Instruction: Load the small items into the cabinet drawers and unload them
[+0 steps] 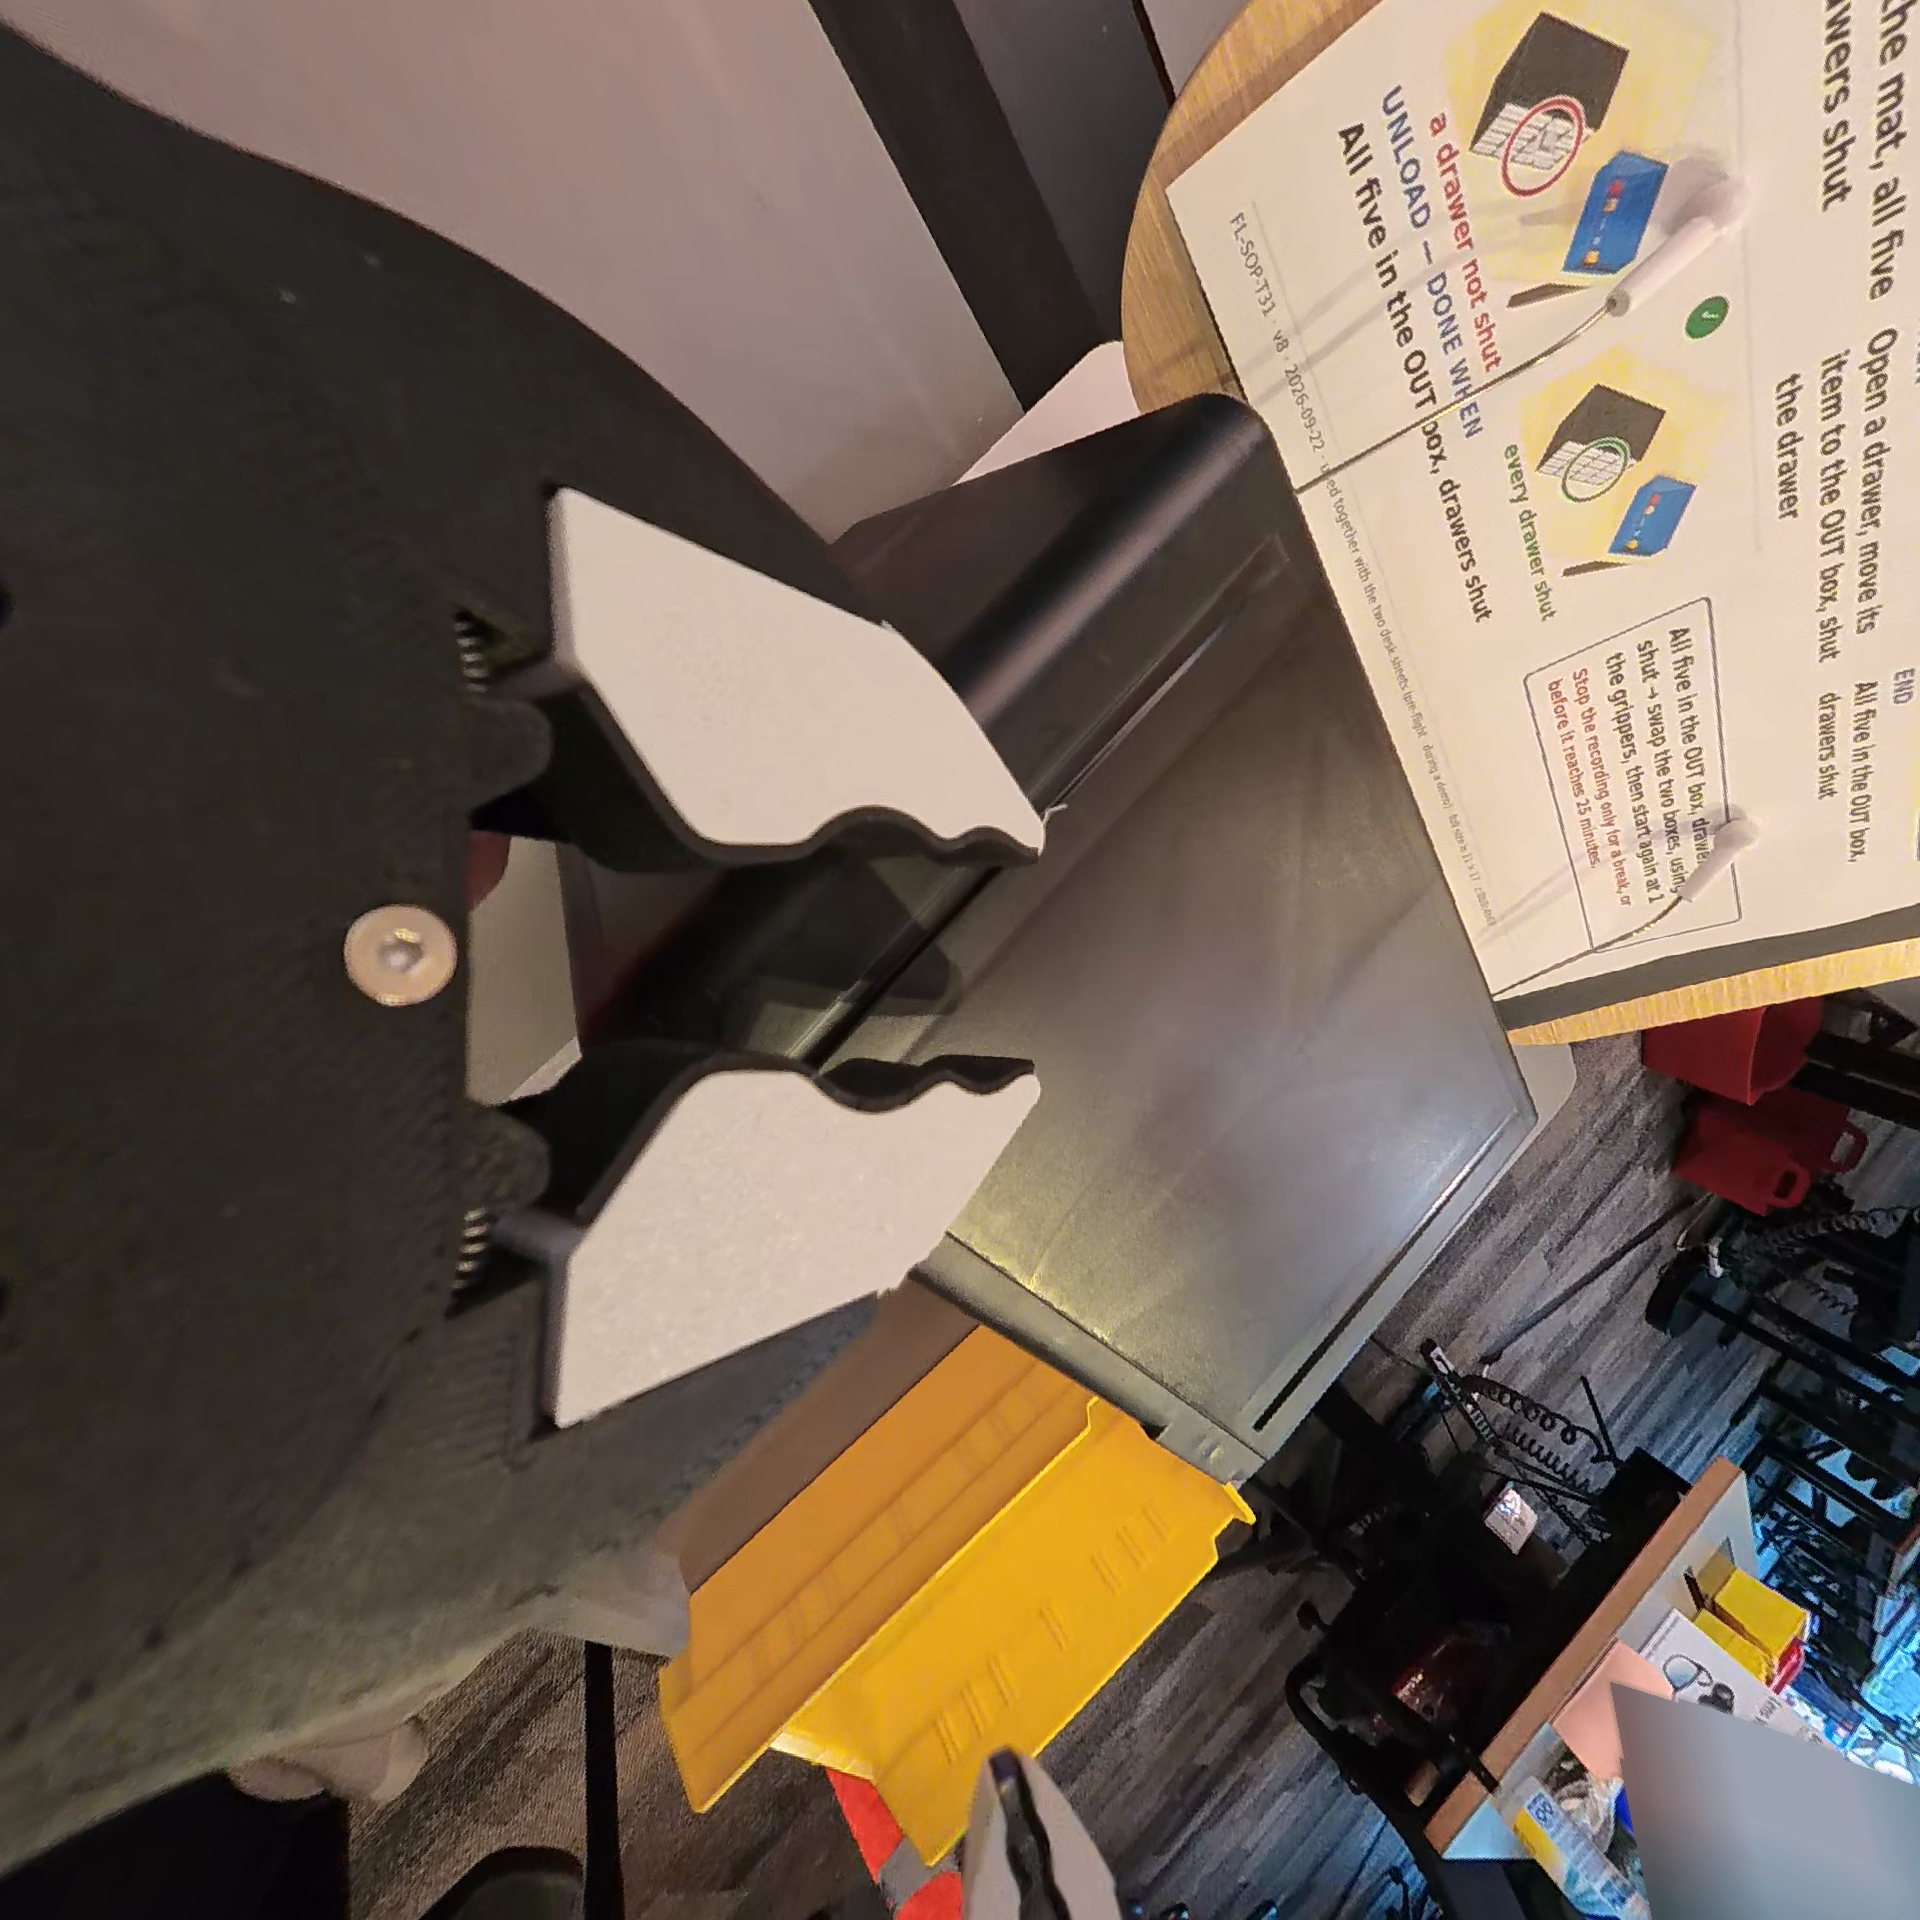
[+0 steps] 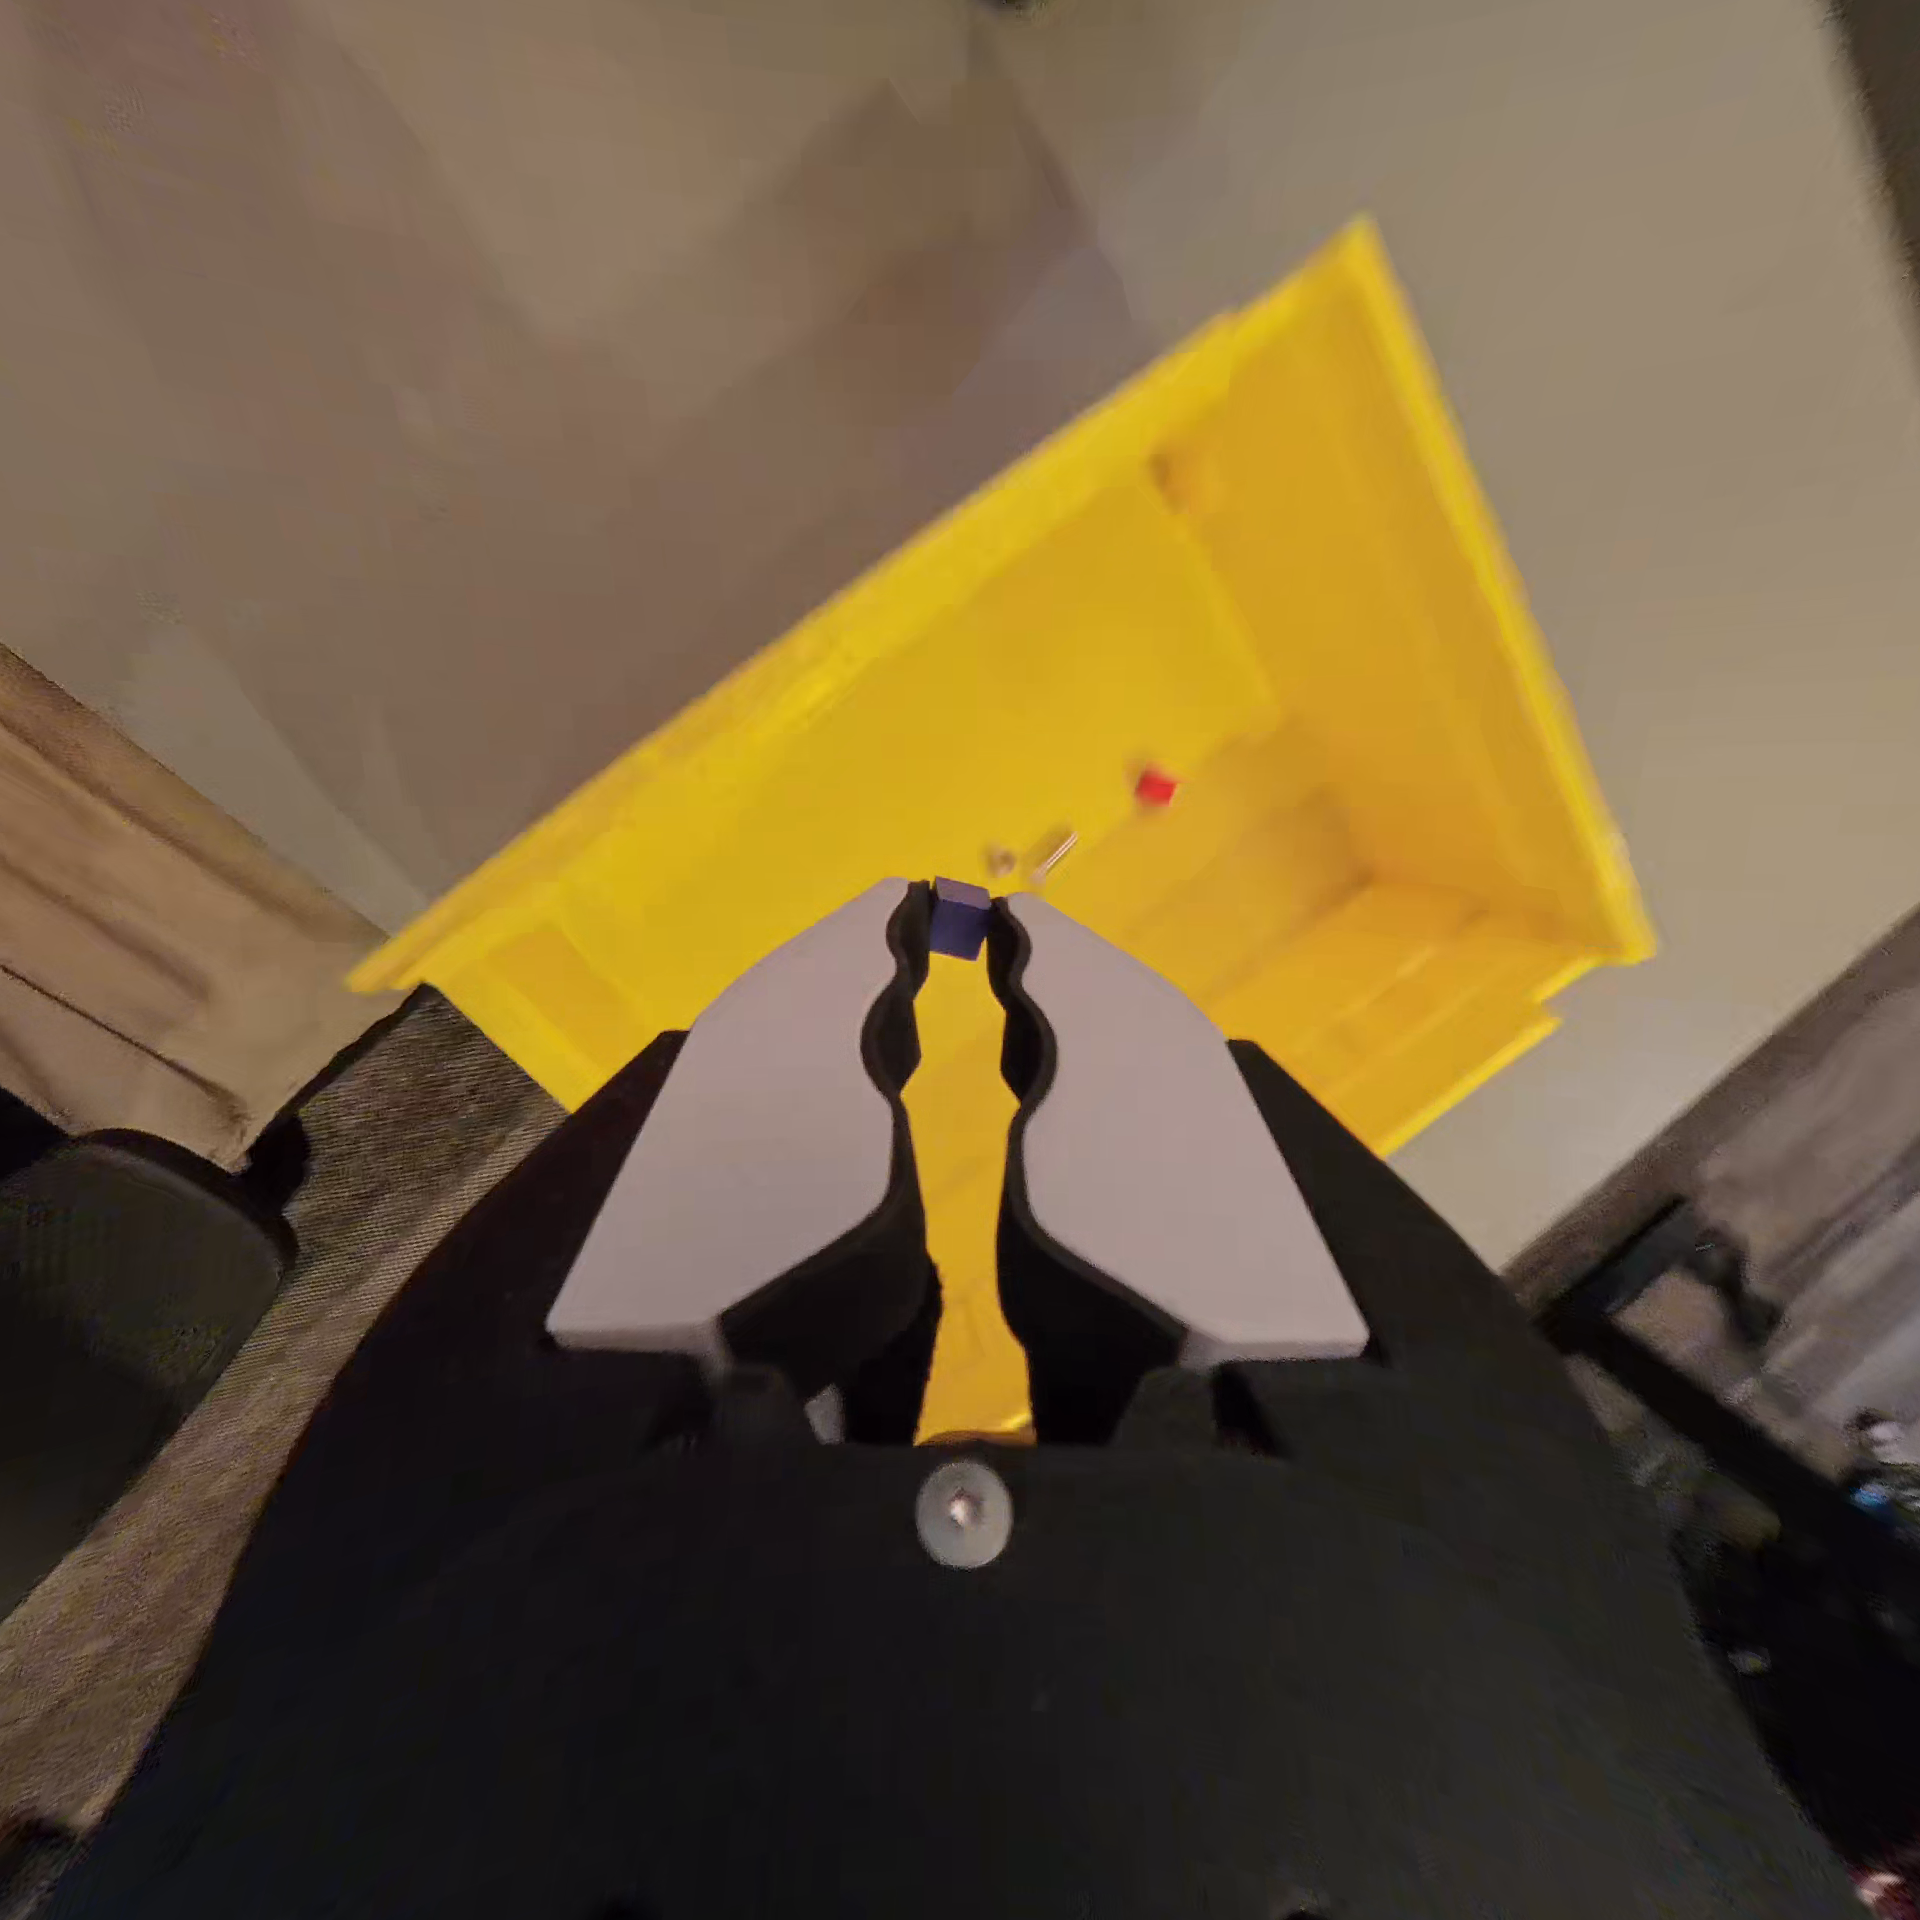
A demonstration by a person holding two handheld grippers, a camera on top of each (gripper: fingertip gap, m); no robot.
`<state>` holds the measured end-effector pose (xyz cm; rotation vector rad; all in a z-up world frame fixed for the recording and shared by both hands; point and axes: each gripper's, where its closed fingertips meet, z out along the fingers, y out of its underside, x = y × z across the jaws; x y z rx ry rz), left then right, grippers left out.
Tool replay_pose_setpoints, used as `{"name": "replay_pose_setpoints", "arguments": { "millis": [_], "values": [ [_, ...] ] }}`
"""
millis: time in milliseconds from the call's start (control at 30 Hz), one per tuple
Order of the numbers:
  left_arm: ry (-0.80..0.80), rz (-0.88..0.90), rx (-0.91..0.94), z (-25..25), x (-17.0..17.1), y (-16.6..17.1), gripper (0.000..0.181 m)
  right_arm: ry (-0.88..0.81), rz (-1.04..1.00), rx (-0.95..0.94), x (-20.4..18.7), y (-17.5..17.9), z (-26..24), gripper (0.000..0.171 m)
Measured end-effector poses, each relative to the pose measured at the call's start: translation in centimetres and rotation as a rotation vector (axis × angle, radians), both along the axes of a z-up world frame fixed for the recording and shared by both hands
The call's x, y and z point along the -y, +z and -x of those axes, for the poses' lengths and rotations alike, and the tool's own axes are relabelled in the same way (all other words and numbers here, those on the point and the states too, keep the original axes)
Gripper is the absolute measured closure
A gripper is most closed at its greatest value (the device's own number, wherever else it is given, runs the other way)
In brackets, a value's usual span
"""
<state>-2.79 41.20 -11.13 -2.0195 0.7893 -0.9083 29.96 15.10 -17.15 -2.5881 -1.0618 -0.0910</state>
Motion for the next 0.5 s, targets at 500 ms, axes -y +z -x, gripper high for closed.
{"name": "replay_pose_setpoints", "arguments": {
  "millis": [500],
  "values": [
    [0.024,-0.011,-0.026,0.0,0.0,-0.1,0.145,-0.134,0.289,0.046,4.4,-15.3,-4.2,0.147]
  ]
}}
